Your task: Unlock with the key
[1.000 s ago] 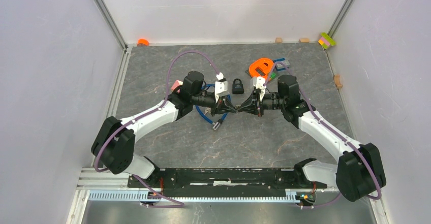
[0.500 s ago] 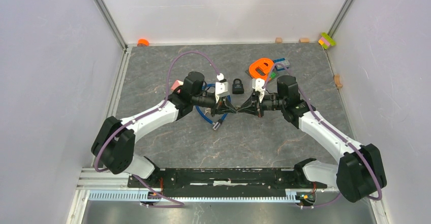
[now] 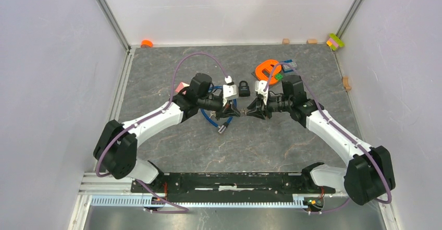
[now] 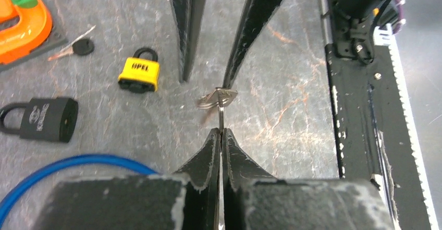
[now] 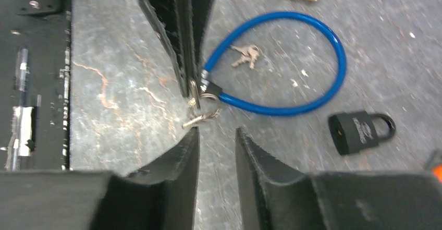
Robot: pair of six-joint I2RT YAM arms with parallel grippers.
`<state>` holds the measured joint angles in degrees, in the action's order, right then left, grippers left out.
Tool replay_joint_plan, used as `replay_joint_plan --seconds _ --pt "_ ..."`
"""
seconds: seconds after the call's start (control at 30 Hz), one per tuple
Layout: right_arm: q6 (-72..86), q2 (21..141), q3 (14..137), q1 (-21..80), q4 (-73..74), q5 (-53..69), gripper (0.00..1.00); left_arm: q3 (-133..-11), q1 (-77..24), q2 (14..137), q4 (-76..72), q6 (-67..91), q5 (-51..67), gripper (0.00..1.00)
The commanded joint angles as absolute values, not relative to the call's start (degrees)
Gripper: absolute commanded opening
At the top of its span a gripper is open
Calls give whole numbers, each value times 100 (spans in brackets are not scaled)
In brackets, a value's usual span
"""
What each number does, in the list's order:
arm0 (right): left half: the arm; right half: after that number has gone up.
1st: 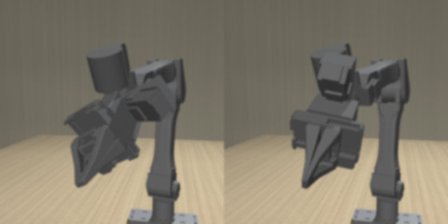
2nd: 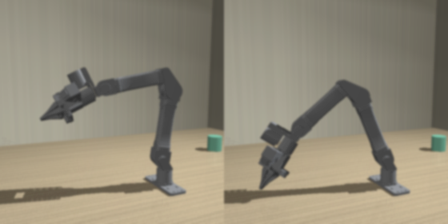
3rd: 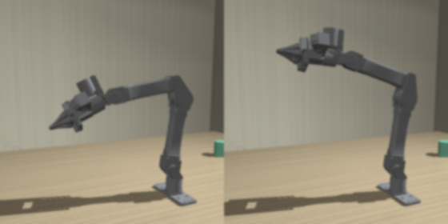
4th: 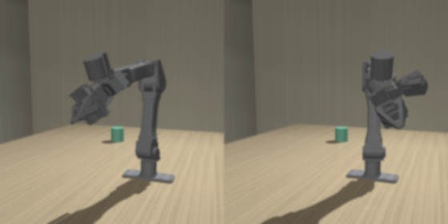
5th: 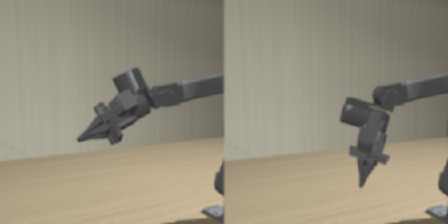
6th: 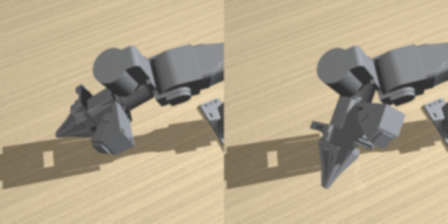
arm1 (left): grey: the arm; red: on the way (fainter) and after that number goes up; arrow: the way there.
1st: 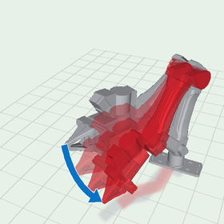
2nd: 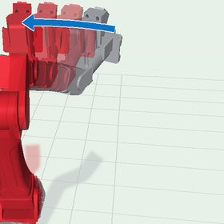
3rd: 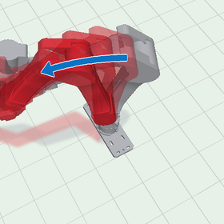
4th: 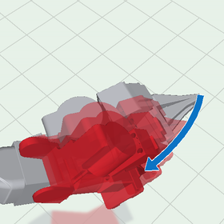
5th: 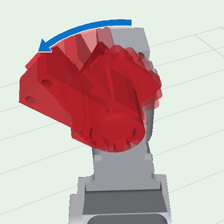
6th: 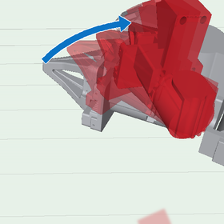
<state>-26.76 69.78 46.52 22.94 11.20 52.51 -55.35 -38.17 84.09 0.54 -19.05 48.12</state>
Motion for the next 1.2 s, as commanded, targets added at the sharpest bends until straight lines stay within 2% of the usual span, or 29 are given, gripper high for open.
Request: replay_joint_plan --seconds 0.0,0.07,0.13,0.27,0.4,0.7,0.93,1.17 --pt "-3212 6875 4966 2212 1556 4504 44 -6060 -3842 8235 1349 -2523 4160 2" --pt "-3279 6781 4949 2212 1599 4430 54 -6188 -3850 8236 1749 -2683 3873 2" --pt "-3226 6717 4919 2214 1526 4588 59 -6252 -3865 8210 1964 -2739 3684 2" --pt "-2577 6619 4733 2240 705 5072 60 -6335 -4018 8146 2284 -2844 3251 2" --pt "-2018 6672 4617 2324 -204 5330 57 -6364 -4161 8035 2426 -2837 2889 2" --pt "-1016 7029 4142 2550 -1620 6006 48 -6190 -4269 7742 2169 -2752 3167 2" --pt "-997 7163 4157 2718 -1648 6115 45 -6166 -4368 7730 2145 -2780 3140 2" --pt "-1102 7263 4192 2800 -1491 6080 38 -6148 -4456 7768 2144 -2804 3035 2"
